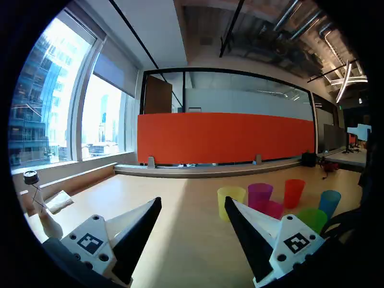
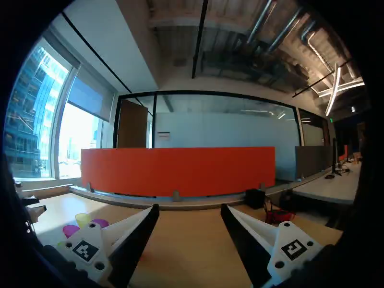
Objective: Pour water
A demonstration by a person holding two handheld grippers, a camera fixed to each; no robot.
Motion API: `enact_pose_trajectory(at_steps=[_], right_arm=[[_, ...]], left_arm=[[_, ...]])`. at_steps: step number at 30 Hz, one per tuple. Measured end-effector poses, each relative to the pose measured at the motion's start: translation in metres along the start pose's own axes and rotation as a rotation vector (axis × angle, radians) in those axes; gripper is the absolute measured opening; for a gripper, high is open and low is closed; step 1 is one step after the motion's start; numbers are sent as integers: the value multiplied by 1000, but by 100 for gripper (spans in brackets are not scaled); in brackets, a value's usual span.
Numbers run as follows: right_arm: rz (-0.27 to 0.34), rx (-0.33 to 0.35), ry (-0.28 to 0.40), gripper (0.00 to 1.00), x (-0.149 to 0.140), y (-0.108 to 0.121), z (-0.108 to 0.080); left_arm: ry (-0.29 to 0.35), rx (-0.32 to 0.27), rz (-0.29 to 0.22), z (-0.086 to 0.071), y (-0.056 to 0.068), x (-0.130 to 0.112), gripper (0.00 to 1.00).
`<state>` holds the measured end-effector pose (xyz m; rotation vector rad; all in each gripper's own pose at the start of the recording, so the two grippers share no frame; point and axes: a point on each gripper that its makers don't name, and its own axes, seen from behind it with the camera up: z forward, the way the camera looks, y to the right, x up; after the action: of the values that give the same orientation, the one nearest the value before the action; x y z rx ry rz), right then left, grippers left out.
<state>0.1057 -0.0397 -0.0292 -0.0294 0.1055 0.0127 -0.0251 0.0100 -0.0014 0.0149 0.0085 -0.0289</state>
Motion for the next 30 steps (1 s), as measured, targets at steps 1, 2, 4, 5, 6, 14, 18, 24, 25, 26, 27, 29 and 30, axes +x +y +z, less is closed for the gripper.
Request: enact_pose_trajectory(at_steps=[1,2,4,5,6,14,18,24,25,26,27,29,30], right_arm=[[0,0,0,99,0,0,0],[0,0,-1,99,1,0,0],[1,1,0,99,1,0,0],[2,1,1,99,1,0,0],[3,2,1,99,1,0,0],[-9,7,7,99,2,0,-1],[-16,7,5,99,-1,3,-2],[-35,11,-4,99,-8,8,-2],[-37,12,-4,99,-9,8,-1],[-40,12,-4,99,-10,9,-1],[-42,12,-4,99,-11,9,0],[-42,15,-4,99,-15,9,2],[-41,17,-5,99,-17,9,3]], left_arm=[[0,-1,0,0,0,0,98],[-1,-2,0,0,0,0,98],[-1,-4,0,0,0,0,98],[-2,-4,0,0,0,0,98],[-2,-4,0,0,0,0,98],[-4,-5,1,0,1,0,98],[-4,-5,1,0,1,0,98],[-4,-5,2,0,1,0,98],[-4,-5,2,0,1,0,98],[-4,-5,2,0,1,0,98],[-4,-5,2,0,2,0,98],[-4,-5,2,0,1,0,98],[-4,-5,2,0,1,0,98]])
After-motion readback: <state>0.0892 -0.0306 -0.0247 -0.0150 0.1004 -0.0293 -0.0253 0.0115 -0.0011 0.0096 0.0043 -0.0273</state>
